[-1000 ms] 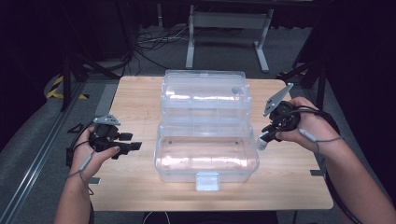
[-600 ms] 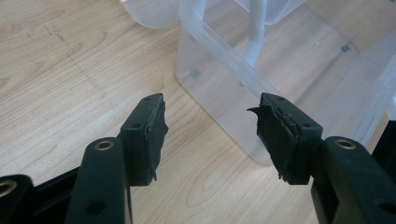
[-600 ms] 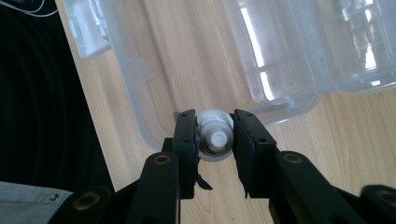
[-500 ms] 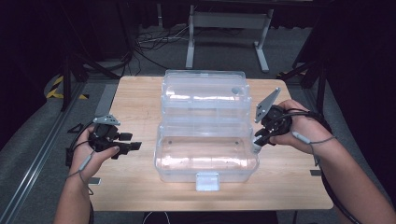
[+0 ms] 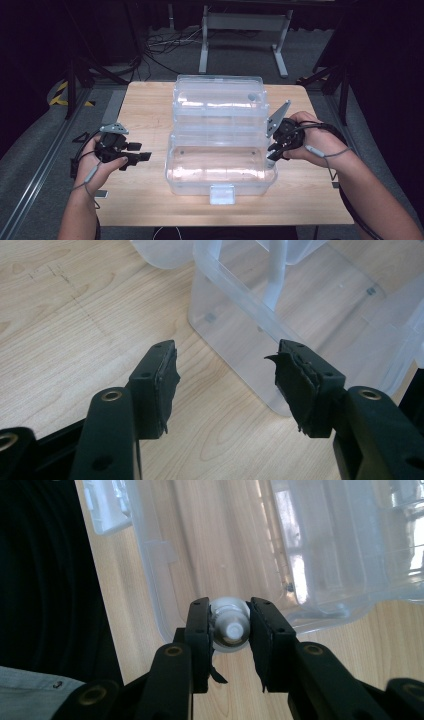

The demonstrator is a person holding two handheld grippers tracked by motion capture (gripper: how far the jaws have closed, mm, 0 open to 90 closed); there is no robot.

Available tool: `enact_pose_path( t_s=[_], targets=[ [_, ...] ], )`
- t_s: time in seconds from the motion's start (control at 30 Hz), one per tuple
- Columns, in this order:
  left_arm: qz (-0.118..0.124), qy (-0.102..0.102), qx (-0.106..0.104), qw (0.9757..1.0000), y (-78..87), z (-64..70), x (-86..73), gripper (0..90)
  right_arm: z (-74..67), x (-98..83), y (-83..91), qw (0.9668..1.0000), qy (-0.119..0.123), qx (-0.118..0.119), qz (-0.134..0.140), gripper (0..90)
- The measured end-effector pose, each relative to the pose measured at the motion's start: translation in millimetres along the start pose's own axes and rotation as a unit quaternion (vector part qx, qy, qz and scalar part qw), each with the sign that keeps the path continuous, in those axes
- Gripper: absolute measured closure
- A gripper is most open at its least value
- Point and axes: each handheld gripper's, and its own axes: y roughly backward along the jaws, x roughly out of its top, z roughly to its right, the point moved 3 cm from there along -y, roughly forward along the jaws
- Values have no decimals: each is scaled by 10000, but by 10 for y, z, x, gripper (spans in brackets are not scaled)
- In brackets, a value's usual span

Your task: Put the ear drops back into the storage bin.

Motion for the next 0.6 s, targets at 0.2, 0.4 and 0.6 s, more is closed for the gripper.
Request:
enact_pose_path(
  t_s=[0.2, 0.4, 0.6],
  targets=[
    [-21, -8, 2, 10000, -2, -6, -3, 428, -2, 5, -94, 9999, 80, 65, -76, 713],
    [-25, -8, 6, 10000, -6, -11, -5, 427, -8, 8, -190, 9997, 134, 137, -148, 714],
    [-18, -6, 4, 10000, -4, -15, -7, 427, -23, 4, -307, 9992, 174, 220, -269, 713]
  ],
)
